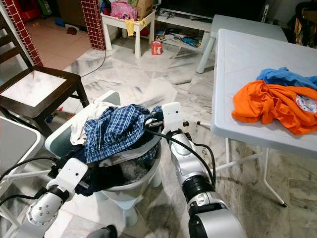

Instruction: Hang hanger

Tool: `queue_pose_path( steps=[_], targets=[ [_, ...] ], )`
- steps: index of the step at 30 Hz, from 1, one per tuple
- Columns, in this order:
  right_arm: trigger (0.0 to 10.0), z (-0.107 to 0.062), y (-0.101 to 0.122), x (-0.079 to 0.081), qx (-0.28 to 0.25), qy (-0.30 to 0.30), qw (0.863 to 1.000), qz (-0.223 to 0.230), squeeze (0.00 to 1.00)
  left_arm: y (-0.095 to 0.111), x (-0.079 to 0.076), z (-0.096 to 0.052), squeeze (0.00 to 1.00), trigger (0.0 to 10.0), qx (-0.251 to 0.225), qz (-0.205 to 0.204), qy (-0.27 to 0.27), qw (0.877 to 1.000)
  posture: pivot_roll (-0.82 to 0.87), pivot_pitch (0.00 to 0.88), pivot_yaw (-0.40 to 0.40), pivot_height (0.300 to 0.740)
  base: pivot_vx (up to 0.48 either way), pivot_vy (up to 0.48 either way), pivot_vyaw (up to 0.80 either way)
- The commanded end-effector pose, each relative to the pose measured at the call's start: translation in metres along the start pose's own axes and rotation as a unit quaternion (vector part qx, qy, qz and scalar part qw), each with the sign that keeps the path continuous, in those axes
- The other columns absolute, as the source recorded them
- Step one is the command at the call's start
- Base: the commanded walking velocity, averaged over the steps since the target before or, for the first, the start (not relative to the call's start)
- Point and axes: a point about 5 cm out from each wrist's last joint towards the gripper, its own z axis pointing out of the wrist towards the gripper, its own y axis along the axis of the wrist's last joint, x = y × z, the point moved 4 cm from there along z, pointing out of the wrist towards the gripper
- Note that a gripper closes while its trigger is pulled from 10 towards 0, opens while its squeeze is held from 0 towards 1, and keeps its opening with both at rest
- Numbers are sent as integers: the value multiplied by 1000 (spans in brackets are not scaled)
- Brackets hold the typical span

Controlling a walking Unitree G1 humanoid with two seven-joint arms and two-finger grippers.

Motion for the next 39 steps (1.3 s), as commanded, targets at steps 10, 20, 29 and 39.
queue_pose_path(
  steps=[10,20,29,39],
  targets=[
    [0,0,6,-3,-10,-3,1000,-3,0,-18,-3,9,0,10000,28,8,-3,1000,64,127,-72,740,0,0,0],
    [0,0,6,-3,-10,-5,1000,-3,0,-20,26,28,0,10000,27,14,46,998,50,128,-65,740,0,0,0],
    [0,-1,6,-6,-11,-9,1000,-5,0,-21,45,40,0,10000,24,-1,78,997,35,128,-58,740,0,0,0],
    [0,-2,6,-6,-10,-8,1000,-7,0,-19,82,36,0,10000,6,-24,184,983,37,124,-61,740,0,0,0]
  ],
)
